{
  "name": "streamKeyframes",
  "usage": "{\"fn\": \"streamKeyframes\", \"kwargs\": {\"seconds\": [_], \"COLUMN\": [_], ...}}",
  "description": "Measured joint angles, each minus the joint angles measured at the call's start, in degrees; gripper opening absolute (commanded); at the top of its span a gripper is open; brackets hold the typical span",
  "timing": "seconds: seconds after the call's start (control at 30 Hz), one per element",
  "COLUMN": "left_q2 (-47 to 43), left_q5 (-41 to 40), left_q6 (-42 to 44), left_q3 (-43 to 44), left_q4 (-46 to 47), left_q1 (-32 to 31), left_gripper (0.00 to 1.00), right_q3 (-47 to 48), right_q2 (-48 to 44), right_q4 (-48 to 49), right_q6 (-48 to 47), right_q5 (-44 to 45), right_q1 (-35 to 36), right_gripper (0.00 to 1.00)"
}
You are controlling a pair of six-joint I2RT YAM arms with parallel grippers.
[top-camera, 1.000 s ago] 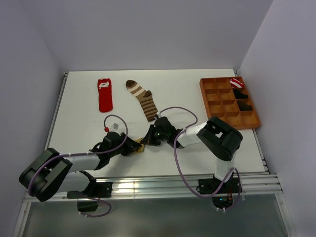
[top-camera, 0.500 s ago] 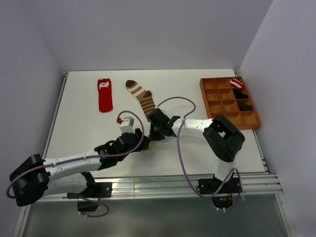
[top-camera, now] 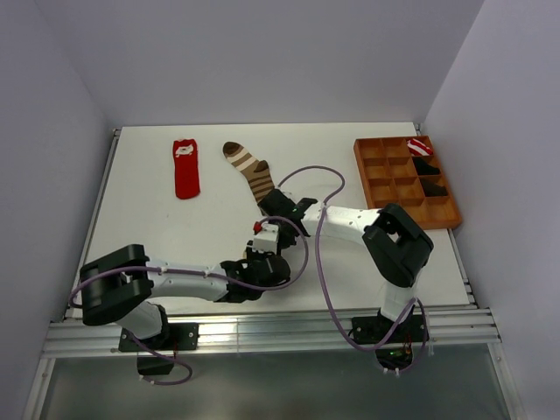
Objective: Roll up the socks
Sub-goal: Roll the sock at the center of the board.
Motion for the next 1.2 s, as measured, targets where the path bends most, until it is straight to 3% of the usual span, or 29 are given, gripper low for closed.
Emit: {"fn": "streamKeyframes", "kwargs": {"seconds": [0.47, 0.7, 0.87, 1.0, 1.2], "left_q2": [8.66, 8.5, 2.6, -0.87, 1.95], "left_q5": [-11.43, -10.78, -5.73, -3.26, -3.91], "left_q6": [-2.75, -3.26, 0.44, 2.69, 2.08], "left_q3": [7.91, 7.87, 3.15, 0.26, 1.31], "left_q4": [-6.38, -6.67, -0.13, 4.22, 4.44], "left_q1": [-1.42, -1.53, -2.23, -2.54, -2.43], "left_gripper": [0.43, 0.47, 0.5, 0.49, 0.45], "right_q3": [0.0, 0.0, 0.0, -0.04, -0.17], "right_q2": [0.39, 0.87, 0.92, 0.92, 0.94], "right_q4": [-1.79, -1.79, -0.52, 0.96, 1.31], "right_q6": [-0.15, -0.15, -0.15, -0.15, -0.15], "right_q5": [-0.46, -0.9, -2.21, -3.74, -4.57], "right_q1": [-1.99, -2.01, -0.79, 0.52, -0.04], "right_gripper": [0.0, 0.0, 0.0, 0.0, 0.0]}}
